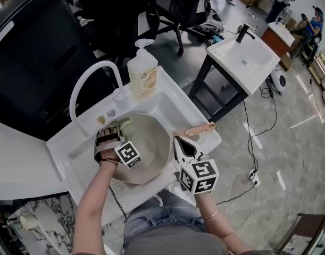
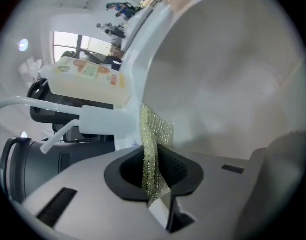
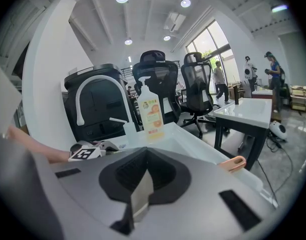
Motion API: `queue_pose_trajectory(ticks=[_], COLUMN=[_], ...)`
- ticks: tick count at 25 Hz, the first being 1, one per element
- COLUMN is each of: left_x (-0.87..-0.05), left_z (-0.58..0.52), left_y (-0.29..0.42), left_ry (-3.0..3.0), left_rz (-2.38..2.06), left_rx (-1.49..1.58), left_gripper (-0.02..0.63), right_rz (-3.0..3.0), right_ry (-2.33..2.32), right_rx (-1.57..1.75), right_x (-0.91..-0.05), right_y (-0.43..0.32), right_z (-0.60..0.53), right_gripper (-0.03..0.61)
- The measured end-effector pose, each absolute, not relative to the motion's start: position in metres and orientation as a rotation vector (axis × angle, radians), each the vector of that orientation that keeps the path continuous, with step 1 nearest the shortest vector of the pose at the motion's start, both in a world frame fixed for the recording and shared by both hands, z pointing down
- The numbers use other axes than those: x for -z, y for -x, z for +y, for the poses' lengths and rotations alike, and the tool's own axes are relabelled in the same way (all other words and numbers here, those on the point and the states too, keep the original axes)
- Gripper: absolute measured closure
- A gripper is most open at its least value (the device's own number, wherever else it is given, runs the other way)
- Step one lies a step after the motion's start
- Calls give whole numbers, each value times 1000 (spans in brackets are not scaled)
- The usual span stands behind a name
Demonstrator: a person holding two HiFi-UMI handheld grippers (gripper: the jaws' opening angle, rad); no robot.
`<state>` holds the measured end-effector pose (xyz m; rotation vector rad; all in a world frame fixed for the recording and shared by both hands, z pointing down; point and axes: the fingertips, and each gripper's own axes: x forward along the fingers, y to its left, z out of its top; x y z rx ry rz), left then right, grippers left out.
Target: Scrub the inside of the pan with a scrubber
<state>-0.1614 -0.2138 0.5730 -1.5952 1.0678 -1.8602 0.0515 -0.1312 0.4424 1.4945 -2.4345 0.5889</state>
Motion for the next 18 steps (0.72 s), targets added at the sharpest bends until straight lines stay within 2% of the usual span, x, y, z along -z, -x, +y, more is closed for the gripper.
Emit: queue_pose_trajectory(ticks=[9,18], left_x=[-515,-454], left_z=[-196,-168], left_y=[106,79], left_ry=[2384,2807], left_rz=[1585,1722], left_rx=[1251,589], left_gripper=[552,551], right_rz=[-2455,-2490], right_ry=[-1494,-1508], right_rx=[-571,-531], right_x=[-438,-425], right_y=[-42,-35], right_z=[-126,-117], right_gripper=[568,568])
